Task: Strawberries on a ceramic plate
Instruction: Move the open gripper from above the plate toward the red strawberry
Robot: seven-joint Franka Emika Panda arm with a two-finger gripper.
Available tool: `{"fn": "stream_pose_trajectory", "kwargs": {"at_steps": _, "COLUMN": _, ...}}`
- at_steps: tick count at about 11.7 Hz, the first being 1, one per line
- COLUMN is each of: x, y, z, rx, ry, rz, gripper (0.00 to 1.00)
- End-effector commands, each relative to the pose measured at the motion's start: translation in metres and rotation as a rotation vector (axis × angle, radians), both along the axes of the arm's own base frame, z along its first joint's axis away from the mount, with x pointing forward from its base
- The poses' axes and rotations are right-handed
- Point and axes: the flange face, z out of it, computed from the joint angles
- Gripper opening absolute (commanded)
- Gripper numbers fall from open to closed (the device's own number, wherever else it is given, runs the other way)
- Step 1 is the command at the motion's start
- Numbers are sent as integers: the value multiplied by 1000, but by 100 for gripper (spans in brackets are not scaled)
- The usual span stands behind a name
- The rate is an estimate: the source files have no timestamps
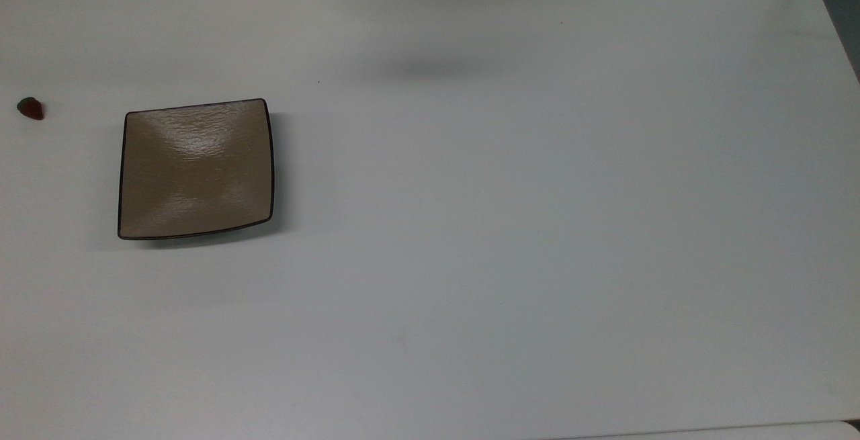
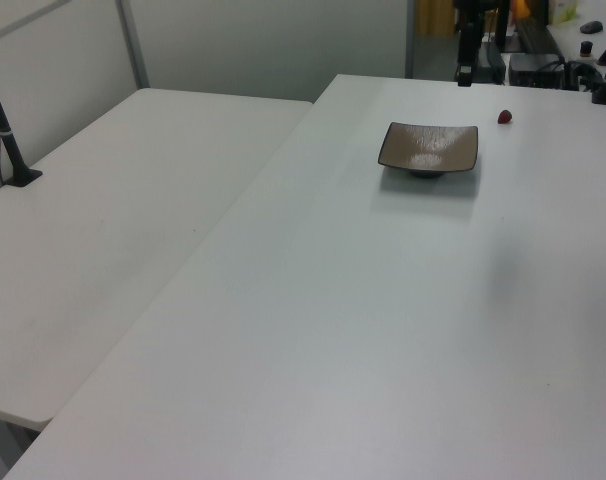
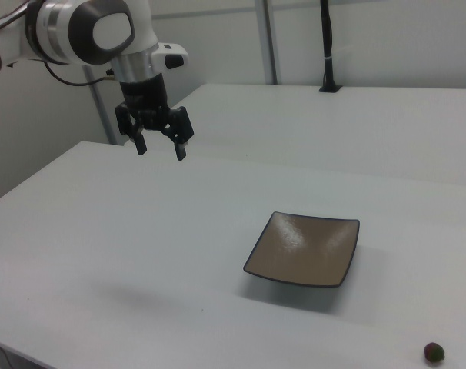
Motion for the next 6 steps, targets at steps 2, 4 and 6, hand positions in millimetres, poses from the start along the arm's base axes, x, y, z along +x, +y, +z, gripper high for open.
{"fn": "stream_pose_trajectory", "kwargs": {"at_steps": 2, "x": 0, "y": -27, "z": 5, "rx": -13, "ry": -43, "rz": 290, "gripper": 100}}
{"fn": "stream_pose_trajectory", "kwargs": {"at_steps": 4, "x": -1, "y": -54, "z": 4, "rx": -19, "ry": -40, "rz": 435, "gripper": 100}}
{"fn": "stream_pose_trajectory", "kwargs": {"at_steps": 6, "x": -4, "y": -87, "z": 1, "rx": -20, "ry": -35, "rz": 508, "gripper": 100}}
